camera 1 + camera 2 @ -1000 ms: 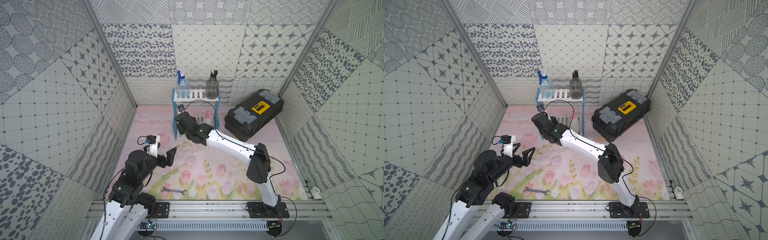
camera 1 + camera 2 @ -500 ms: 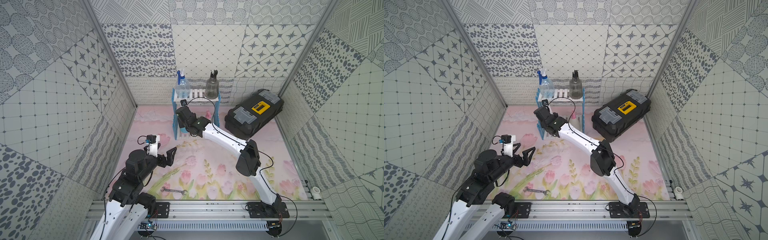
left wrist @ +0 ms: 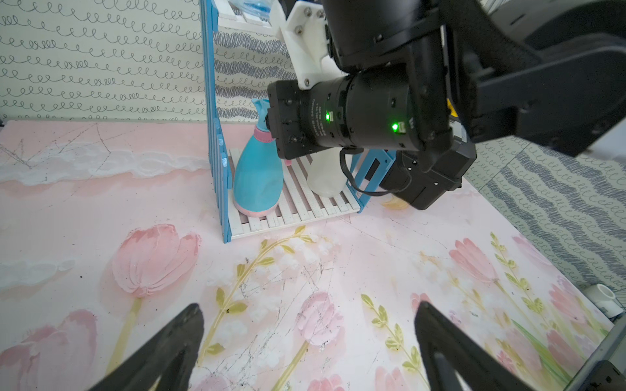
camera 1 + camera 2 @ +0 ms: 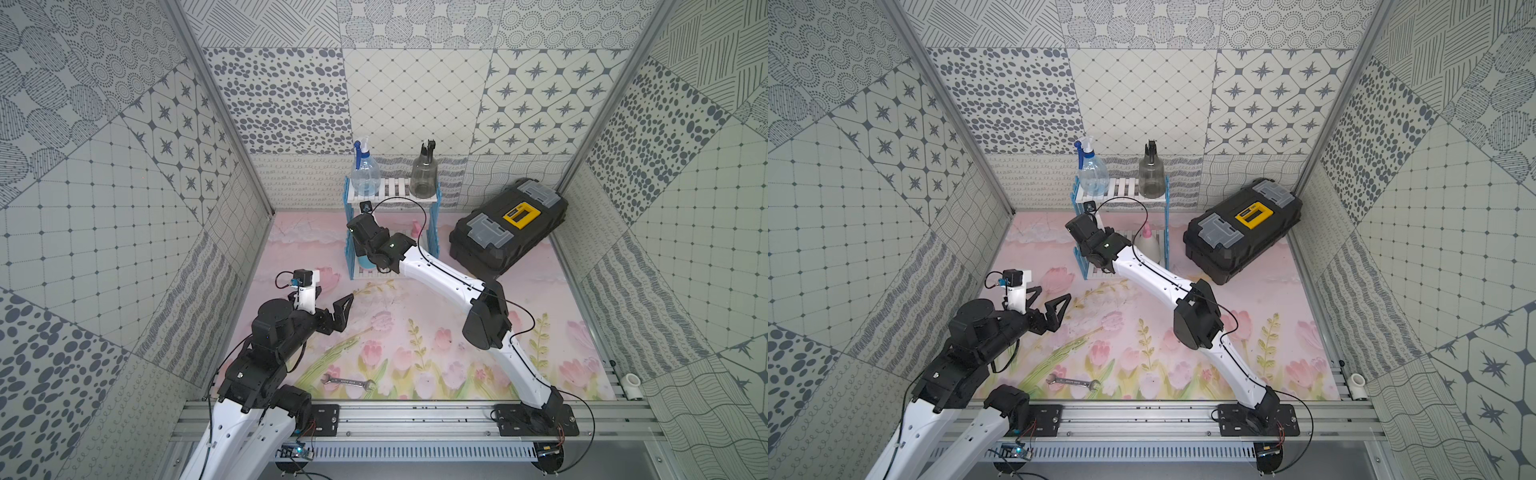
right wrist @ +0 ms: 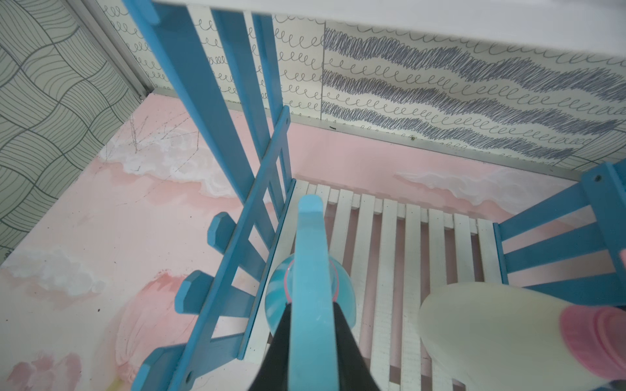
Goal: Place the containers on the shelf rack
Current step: 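Place the container on the shelf.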
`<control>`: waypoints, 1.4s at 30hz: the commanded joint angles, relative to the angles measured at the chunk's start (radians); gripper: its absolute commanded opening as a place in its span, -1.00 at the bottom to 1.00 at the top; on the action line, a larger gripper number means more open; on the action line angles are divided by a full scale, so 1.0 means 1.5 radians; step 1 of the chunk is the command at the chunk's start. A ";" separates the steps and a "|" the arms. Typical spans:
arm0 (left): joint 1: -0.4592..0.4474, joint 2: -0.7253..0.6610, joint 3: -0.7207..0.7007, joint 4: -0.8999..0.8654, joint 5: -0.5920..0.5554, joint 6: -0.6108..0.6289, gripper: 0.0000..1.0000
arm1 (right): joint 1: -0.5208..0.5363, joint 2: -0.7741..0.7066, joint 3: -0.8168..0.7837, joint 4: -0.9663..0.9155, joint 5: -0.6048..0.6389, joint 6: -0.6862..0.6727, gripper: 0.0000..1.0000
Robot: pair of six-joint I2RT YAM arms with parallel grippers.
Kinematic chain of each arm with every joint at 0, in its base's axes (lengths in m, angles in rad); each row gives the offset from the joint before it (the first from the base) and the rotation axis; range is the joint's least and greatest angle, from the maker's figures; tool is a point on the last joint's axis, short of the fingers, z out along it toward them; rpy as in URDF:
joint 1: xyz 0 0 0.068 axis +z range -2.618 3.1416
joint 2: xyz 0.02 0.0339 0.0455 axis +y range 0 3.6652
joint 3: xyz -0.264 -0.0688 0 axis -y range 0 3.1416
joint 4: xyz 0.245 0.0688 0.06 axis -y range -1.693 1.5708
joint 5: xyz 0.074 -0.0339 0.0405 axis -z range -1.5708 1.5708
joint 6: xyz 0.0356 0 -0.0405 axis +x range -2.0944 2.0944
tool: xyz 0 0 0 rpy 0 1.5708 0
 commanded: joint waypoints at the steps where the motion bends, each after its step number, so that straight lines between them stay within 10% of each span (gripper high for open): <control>1: 0.004 0.005 0.004 0.027 0.009 -0.005 0.99 | -0.011 0.024 0.016 0.004 -0.020 0.022 -1.00; 7: 0.004 0.009 0.004 0.027 0.010 -0.005 0.99 | -0.013 0.037 0.017 0.003 -0.045 0.015 -0.67; 20: 0.005 0.009 0.004 0.027 0.005 -0.005 0.98 | -0.007 0.005 0.026 0.002 -0.100 -0.033 0.93; 32: 0.006 0.002 0.004 0.022 -0.021 0.003 0.98 | 0.031 -0.221 -0.163 0.032 -0.119 -0.084 0.94; 42: 0.006 0.002 0.005 0.021 -0.076 0.010 0.98 | 0.038 -0.674 -0.725 0.317 -0.048 -0.131 0.94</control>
